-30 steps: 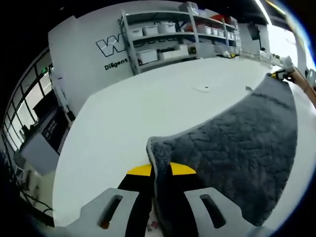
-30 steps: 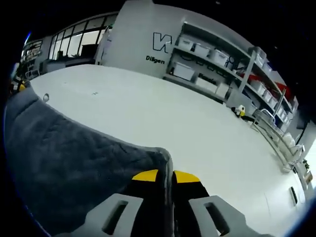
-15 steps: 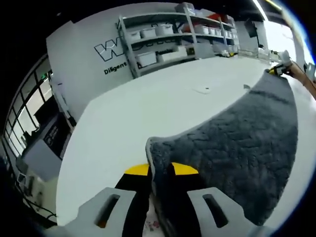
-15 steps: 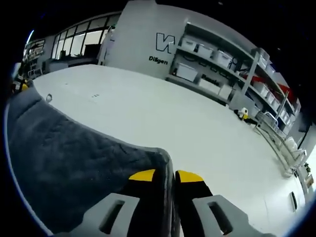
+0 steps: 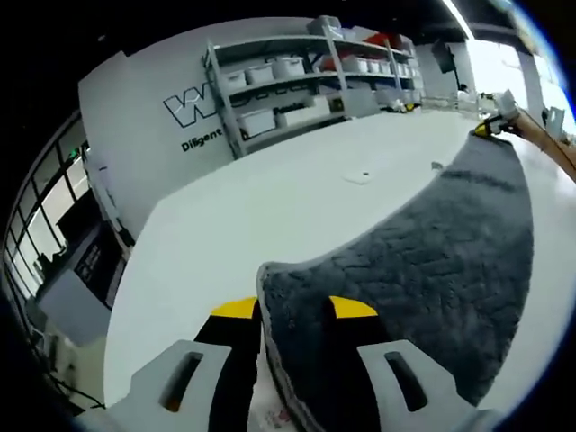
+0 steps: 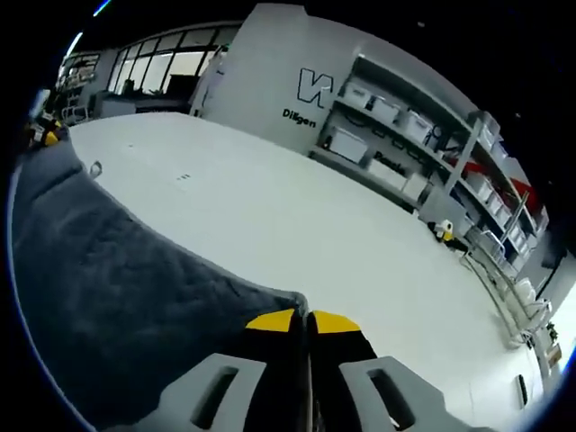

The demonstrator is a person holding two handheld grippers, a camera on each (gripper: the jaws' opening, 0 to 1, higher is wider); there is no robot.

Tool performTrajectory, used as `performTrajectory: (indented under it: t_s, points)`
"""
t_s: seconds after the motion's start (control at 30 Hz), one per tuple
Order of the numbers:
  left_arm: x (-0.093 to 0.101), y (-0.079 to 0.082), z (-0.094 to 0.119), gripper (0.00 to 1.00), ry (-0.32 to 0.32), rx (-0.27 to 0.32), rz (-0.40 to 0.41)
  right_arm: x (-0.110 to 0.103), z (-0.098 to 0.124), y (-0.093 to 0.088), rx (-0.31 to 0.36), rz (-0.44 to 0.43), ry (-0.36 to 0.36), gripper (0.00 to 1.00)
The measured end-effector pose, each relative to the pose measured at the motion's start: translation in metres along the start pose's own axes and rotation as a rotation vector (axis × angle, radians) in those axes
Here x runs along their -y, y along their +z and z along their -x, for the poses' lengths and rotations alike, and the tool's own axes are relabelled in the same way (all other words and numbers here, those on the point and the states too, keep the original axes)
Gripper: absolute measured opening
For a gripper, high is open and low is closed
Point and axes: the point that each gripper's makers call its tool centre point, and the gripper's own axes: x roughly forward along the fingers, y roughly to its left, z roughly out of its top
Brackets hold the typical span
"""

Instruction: Open the folded towel by lifting each exposed corner and separating the folded layers until the towel lies flat within the target outline without major curled edges

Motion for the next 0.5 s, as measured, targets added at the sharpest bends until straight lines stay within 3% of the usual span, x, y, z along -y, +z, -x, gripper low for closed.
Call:
performTrajectory:
  t_s: [0.17,0.5]
  points:
    - [-0.004,0.008,0.001,0.04,0.027,0.04,0.002,0.002,0.001,0.002,0.008,0.03,-0.005,0.0]
    - [0.004,0.02,0.015,0.03,0.045,0.079,-0.048,0.005,0.02,0.016,0.072,0.074,-0.049,0.0]
